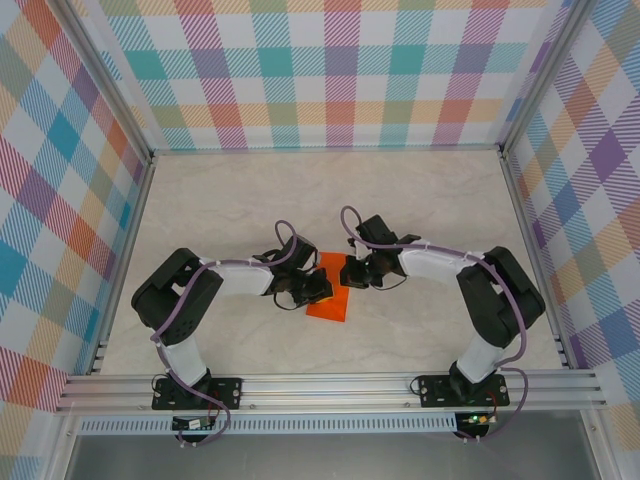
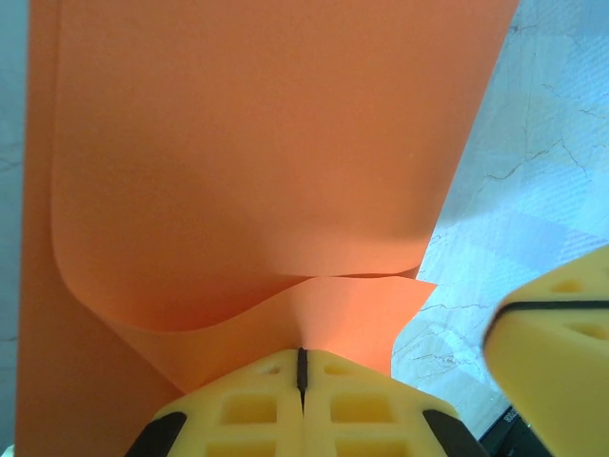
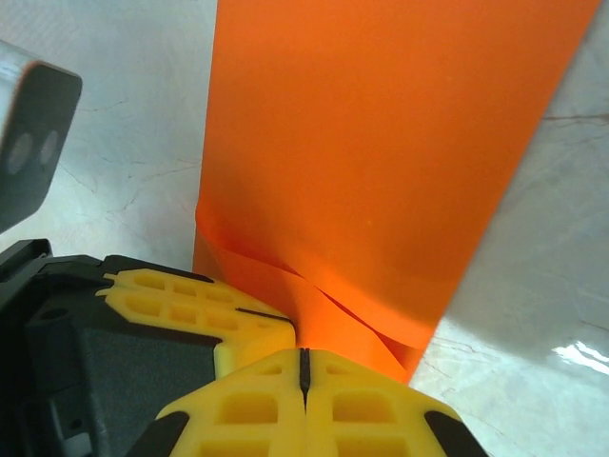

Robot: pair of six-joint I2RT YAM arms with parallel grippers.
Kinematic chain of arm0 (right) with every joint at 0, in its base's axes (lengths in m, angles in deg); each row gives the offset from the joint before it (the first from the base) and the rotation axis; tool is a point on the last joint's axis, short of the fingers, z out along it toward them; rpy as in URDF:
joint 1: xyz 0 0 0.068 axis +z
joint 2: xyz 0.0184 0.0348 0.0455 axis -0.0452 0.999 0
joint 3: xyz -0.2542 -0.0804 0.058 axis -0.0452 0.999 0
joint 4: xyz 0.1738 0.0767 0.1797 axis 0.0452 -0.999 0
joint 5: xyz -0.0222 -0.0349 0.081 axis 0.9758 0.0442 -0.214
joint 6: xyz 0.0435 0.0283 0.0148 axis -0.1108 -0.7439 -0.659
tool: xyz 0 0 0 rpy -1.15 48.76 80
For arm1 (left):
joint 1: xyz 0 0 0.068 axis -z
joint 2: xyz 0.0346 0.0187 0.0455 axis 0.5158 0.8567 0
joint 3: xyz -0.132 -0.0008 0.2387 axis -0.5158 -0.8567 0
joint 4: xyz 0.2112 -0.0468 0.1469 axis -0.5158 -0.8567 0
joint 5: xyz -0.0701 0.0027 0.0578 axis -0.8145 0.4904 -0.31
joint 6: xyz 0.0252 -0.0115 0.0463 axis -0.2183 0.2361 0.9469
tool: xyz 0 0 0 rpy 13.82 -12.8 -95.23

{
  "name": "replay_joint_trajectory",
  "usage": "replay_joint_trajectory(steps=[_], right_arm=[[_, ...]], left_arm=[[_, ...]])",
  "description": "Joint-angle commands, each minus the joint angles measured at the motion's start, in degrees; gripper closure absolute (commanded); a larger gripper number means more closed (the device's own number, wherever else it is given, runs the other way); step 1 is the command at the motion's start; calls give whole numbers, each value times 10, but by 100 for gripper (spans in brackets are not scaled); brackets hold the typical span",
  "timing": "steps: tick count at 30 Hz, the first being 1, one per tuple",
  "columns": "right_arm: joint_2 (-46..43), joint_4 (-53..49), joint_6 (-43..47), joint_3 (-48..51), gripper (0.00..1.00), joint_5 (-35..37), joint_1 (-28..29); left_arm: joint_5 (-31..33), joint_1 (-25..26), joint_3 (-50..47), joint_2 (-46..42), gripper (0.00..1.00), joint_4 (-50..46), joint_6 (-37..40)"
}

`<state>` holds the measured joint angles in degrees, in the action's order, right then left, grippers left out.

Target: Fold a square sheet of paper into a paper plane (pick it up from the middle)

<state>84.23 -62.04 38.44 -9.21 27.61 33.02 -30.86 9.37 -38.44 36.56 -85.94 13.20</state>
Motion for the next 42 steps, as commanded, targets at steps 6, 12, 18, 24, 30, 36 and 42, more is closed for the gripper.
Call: replay_joint_trajectory(steps=[6, 12, 18, 24, 30, 36, 42], right_arm=[[44, -8, 12, 0, 100, 6, -2], [61, -22, 28, -1, 100, 22, -2], [74, -31, 39, -3, 100, 29, -3], [76, -39, 50, -1, 100, 34, -3], [79, -43, 53, 0, 100, 42, -3], [85, -46, 55, 0, 100, 49, -3], [87, -47, 53, -3, 100, 41, -3]], left_arm=[[41, 9, -19, -5, 96, -43, -3], [38, 9, -15, -13, 96, -44, -3], [23, 10, -1, -29, 96, -36, -2], [20, 9, 27, -39, 95, -32, 12], [50, 5, 36, -17, 95, -47, 33], [40, 1, 17, 10, 96, -17, 32], [50, -3, -28, 13, 97, 16, 23]])
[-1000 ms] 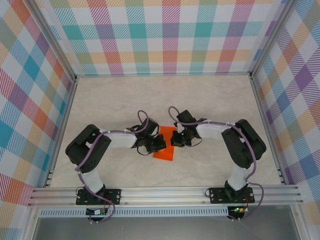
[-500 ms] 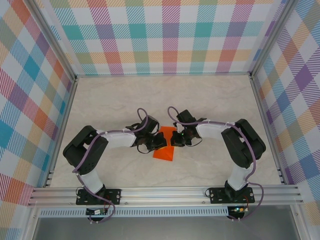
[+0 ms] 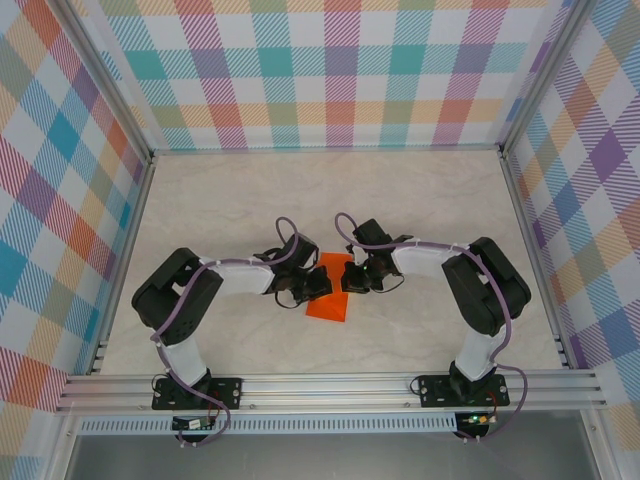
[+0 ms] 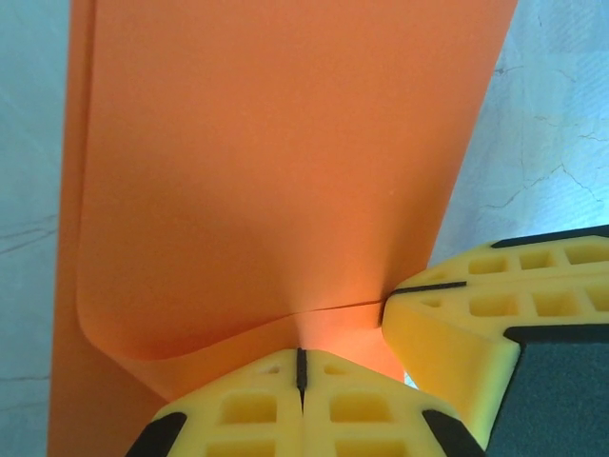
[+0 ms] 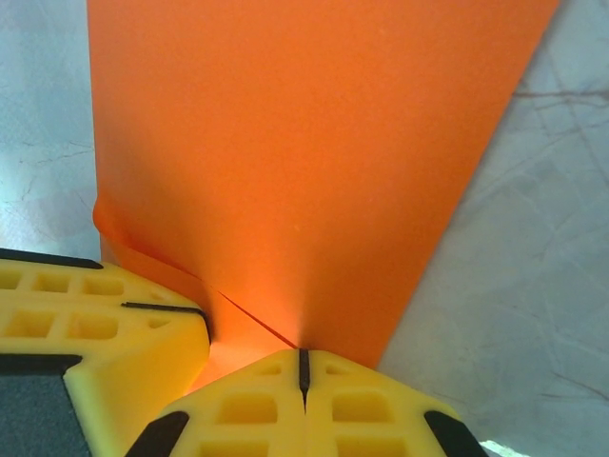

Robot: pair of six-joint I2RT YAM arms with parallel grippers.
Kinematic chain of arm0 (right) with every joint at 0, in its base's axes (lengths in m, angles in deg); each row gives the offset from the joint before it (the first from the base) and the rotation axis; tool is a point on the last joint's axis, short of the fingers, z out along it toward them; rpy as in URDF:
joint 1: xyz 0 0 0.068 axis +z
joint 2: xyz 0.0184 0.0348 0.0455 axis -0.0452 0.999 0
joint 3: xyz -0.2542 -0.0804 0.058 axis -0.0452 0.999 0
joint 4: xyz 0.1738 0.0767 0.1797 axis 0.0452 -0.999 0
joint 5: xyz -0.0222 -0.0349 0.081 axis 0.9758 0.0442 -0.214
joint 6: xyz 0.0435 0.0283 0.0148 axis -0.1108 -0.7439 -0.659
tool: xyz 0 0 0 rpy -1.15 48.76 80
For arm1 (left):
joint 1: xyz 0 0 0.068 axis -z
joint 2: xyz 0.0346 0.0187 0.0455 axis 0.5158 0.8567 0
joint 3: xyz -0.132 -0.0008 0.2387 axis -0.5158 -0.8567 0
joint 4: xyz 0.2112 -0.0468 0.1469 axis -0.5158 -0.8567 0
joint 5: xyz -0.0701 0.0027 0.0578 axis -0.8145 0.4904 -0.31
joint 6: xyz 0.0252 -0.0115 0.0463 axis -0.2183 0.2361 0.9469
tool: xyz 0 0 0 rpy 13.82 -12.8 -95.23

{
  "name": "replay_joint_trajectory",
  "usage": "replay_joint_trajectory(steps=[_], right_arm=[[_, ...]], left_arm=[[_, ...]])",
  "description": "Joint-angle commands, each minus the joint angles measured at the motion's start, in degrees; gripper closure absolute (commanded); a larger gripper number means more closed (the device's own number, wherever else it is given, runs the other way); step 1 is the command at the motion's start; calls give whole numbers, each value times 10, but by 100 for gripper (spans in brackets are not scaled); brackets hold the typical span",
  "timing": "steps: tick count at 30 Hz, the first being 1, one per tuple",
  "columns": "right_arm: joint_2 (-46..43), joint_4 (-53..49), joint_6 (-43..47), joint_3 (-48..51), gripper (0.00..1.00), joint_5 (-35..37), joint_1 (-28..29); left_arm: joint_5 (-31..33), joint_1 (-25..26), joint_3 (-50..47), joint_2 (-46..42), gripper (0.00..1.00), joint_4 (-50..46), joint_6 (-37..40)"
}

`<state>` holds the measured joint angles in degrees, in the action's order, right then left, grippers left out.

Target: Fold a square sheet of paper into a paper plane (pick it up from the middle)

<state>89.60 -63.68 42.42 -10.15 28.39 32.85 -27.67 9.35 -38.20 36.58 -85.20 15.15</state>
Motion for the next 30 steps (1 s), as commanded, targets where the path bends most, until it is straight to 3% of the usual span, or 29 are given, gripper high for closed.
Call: replay_joint_trajectory(steps=[1, 12, 22, 30], right_arm=[[29, -32, 12, 0, 100, 24, 0], [-57, -35, -15, -51, 100, -43, 1], [-28, -29, -15, -14, 100, -61, 22], [5, -45, -8, -17, 100, -14, 22]], left_arm=[[19, -2, -39, 12, 97, 11, 1], [33, -3, -72, 3, 100, 9, -3], [42, -2, -71, -1, 100, 4, -8], [42, -2, -68, -4, 100, 4, -8]])
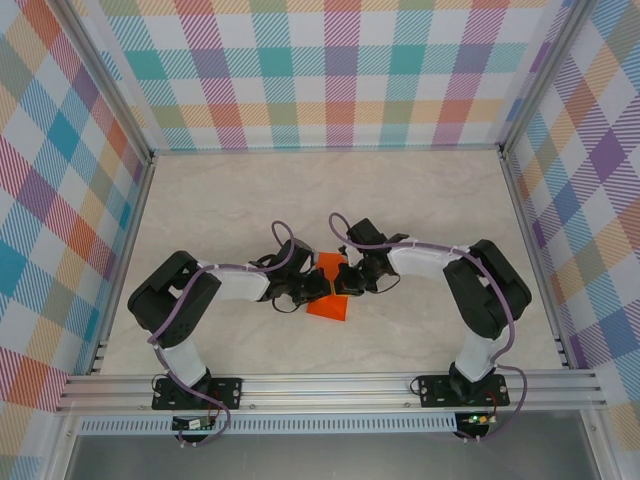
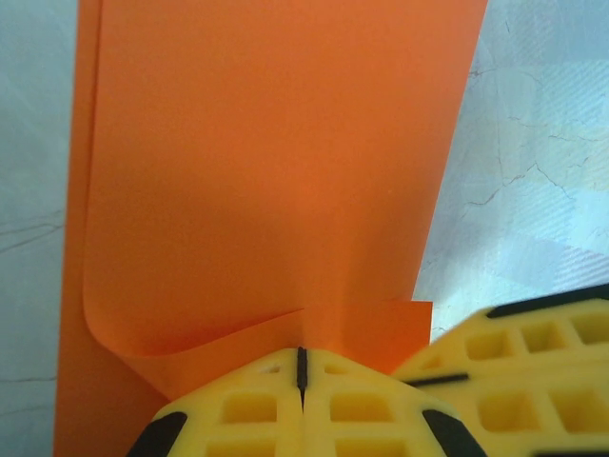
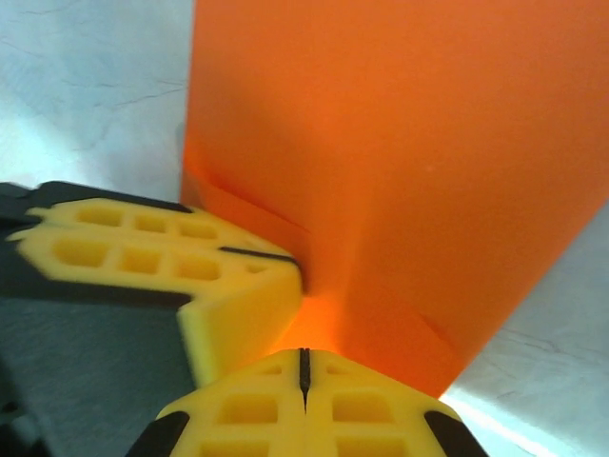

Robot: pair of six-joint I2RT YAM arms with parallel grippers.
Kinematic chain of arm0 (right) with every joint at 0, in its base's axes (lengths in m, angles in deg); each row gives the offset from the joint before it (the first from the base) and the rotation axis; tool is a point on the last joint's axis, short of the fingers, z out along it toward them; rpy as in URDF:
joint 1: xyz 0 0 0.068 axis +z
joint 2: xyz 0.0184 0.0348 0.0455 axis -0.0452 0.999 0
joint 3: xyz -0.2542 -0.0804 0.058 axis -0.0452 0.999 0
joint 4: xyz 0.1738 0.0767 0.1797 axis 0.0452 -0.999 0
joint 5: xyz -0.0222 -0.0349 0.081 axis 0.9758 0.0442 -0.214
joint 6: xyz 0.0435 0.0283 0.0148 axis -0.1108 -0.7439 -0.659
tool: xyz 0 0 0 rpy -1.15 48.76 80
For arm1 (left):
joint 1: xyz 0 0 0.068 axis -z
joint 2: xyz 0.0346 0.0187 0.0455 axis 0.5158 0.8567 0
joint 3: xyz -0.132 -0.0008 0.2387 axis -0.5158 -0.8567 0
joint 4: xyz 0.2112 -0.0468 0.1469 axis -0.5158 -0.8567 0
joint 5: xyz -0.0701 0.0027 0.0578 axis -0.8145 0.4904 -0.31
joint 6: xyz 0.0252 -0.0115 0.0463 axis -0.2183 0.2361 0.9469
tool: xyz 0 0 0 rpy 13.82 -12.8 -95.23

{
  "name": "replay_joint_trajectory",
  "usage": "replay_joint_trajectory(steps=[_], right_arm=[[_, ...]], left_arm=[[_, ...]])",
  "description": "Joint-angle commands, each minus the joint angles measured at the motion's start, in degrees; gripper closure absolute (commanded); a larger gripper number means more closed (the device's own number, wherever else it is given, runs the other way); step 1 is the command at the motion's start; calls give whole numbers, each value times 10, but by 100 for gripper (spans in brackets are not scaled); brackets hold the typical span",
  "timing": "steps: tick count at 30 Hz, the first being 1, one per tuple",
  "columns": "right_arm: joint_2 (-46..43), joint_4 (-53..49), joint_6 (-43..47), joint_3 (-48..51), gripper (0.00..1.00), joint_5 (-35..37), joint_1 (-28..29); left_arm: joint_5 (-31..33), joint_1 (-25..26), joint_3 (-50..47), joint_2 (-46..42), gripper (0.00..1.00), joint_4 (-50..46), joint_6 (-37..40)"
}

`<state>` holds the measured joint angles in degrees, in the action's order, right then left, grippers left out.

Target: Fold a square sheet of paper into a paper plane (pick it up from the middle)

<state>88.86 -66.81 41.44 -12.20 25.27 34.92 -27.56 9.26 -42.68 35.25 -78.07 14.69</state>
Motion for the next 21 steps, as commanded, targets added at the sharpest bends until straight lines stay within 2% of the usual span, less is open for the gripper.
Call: replay_joint_trajectory(steps=[1, 12, 17, 21], right_arm=[[15, -15, 3, 3, 100, 20, 1], [43, -36, 24, 6, 100, 60, 1], [49, -44, 32, 9, 100, 73, 1], [55, -50, 44, 12, 100, 82, 1]], left_arm=[[40, -1, -23, 9, 100, -67, -3], [37, -11, -9, -15, 100, -76, 16], [58, -36, 1, -17, 99, -109, 47], [33, -74, -20, -11, 99, -83, 50]])
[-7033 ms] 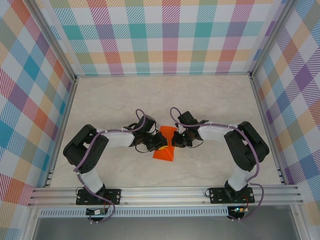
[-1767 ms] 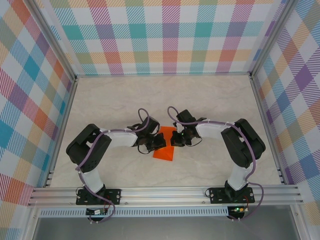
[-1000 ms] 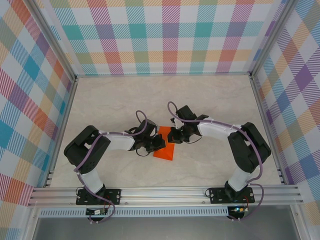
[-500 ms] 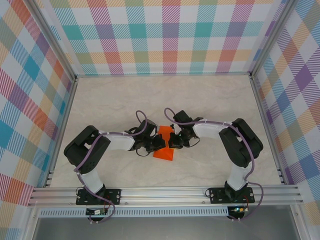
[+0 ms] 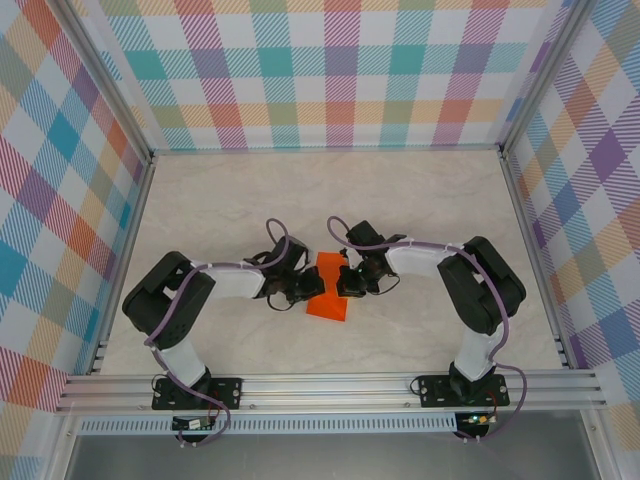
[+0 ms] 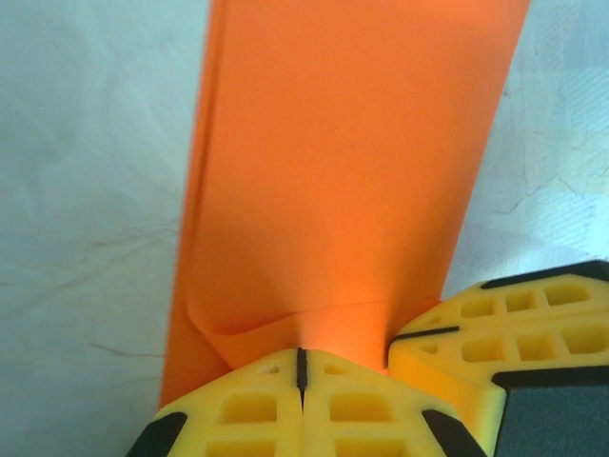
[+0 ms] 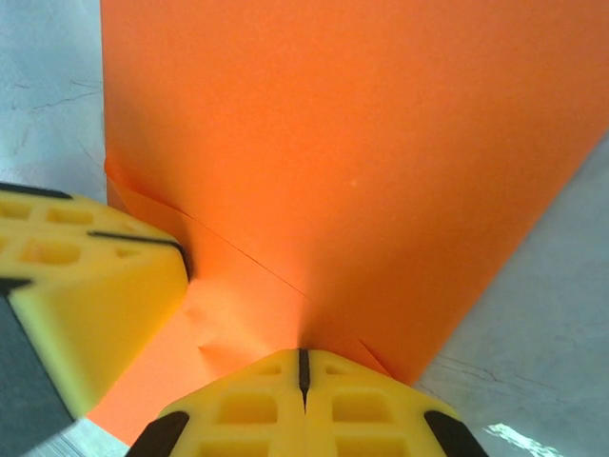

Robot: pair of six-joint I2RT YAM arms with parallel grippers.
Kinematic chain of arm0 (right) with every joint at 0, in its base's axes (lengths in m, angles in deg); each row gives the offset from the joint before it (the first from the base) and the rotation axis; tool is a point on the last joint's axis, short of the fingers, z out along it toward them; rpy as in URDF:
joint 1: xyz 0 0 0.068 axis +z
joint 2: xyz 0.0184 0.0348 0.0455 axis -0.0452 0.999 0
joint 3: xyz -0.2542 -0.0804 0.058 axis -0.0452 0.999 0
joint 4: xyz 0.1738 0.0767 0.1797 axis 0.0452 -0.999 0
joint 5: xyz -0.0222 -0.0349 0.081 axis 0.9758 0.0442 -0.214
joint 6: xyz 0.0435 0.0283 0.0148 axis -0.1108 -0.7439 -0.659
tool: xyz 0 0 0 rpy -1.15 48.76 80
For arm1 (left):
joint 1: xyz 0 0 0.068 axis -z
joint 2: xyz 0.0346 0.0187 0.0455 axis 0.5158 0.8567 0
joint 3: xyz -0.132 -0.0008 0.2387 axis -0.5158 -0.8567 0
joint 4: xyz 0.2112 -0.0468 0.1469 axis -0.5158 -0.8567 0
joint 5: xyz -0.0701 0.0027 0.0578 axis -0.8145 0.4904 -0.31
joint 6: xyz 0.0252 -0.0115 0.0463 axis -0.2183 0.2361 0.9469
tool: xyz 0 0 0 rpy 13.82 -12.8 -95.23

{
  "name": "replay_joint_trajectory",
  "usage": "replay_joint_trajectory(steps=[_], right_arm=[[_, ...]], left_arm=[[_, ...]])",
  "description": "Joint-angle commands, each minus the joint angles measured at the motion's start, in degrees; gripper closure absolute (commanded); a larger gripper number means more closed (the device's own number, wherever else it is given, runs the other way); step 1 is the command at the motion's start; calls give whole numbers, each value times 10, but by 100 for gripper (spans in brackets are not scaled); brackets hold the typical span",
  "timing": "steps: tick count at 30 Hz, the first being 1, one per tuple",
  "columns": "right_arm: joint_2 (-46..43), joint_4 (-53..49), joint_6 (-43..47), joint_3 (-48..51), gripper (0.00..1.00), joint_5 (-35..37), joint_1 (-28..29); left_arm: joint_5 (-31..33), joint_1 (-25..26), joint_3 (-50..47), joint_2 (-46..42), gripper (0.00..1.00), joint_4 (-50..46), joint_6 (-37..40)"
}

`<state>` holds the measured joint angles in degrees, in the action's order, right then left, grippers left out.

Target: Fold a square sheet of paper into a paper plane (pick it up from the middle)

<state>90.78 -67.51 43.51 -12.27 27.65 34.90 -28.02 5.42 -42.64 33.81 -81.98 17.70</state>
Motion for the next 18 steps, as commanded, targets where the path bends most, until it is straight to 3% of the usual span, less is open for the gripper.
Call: replay_joint_trajectory(steps=[1, 10, 18], right_arm=[[37, -46, 29, 13, 100, 67, 1], [43, -53, 49, 12, 100, 72, 1], [38, -40, 38, 11, 100, 54, 1]], left_arm=[[35, -44, -18, 0, 99, -49, 25], [15, -76, 50, -45, 98, -125, 77], [-63, -48, 36, -55, 98, -61, 46]])
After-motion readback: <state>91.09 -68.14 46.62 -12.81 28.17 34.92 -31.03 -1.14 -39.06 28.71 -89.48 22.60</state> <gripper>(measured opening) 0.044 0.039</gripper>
